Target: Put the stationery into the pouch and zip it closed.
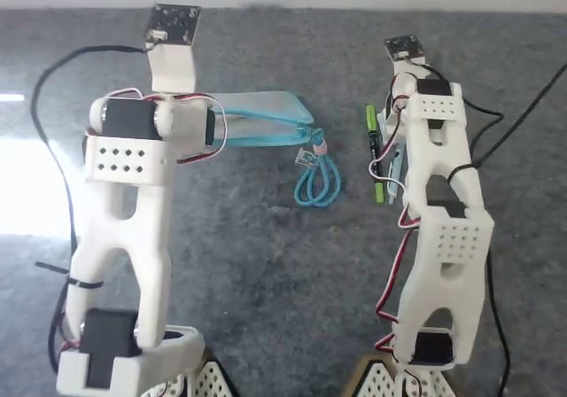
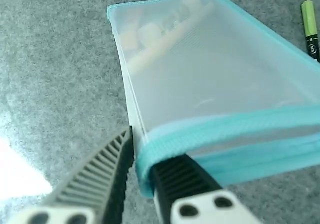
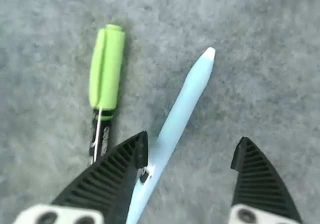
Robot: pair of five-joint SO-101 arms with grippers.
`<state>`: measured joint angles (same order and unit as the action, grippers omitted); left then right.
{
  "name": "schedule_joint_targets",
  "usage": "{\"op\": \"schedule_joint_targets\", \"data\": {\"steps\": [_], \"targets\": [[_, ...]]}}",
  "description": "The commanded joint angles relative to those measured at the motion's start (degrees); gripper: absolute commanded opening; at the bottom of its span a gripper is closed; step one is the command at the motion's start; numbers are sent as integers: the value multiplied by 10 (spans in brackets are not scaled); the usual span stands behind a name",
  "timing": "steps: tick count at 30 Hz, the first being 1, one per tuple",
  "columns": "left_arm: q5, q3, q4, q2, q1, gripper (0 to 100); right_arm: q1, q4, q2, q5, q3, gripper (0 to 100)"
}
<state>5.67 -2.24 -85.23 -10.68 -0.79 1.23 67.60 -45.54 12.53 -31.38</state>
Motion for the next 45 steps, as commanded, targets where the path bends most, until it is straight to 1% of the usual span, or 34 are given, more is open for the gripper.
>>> {"op": "schedule_joint_targets", "data": {"steps": [1, 3, 4, 9, 12, 15, 19, 22, 26, 31, 33, 36, 39, 42, 45], "targets": [[-7, 4, 15, -3, -2, 11, 0, 5, -6, -22, -42, 277], [-7, 4, 15, -3, -2, 11, 0, 6, -15, -33, -42, 269], [-7, 4, 15, -3, -2, 11, -1, 6, -17, -34, -42, 247], [-7, 4, 15, -3, -2, 11, -1, 6, -21, -32, -42, 8], [-7, 4, 15, -5, -2, 11, -1, 17, -21, -31, -41, 21], [-7, 4, 15, -6, -2, 11, 0, 50, -10, -35, -46, 8], [-6, 4, 15, -5, -2, 11, -5, 65, 43, -55, -51, 7], [-6, 4, 15, -4, -2, 11, -1, 95, 118, -96, -51, 7], [-6, 4, 15, -4, -2, 11, 20, 132, 267, -130, -50, 7], [-8, 4, 15, -5, -2, 11, 62, 138, 473, -171, -26, 7], [-18, 4, 14, -6, -2, 11, 87, 109, 549, -180, 27, 7], [-20, 3, 11, -6, -2, 11, 134, 16, 664, -184, 157, 7], [-21, -6, 13, -7, -2, 11, 179, -132, 785, -206, 328, 6], [-25, -8, 14, -7, -9, 11, 226, -274, 905, -205, 495, 6], [-30, -7, 15, -7, -20, 11, 261, -404, 996, -203, 631, 6]]}}
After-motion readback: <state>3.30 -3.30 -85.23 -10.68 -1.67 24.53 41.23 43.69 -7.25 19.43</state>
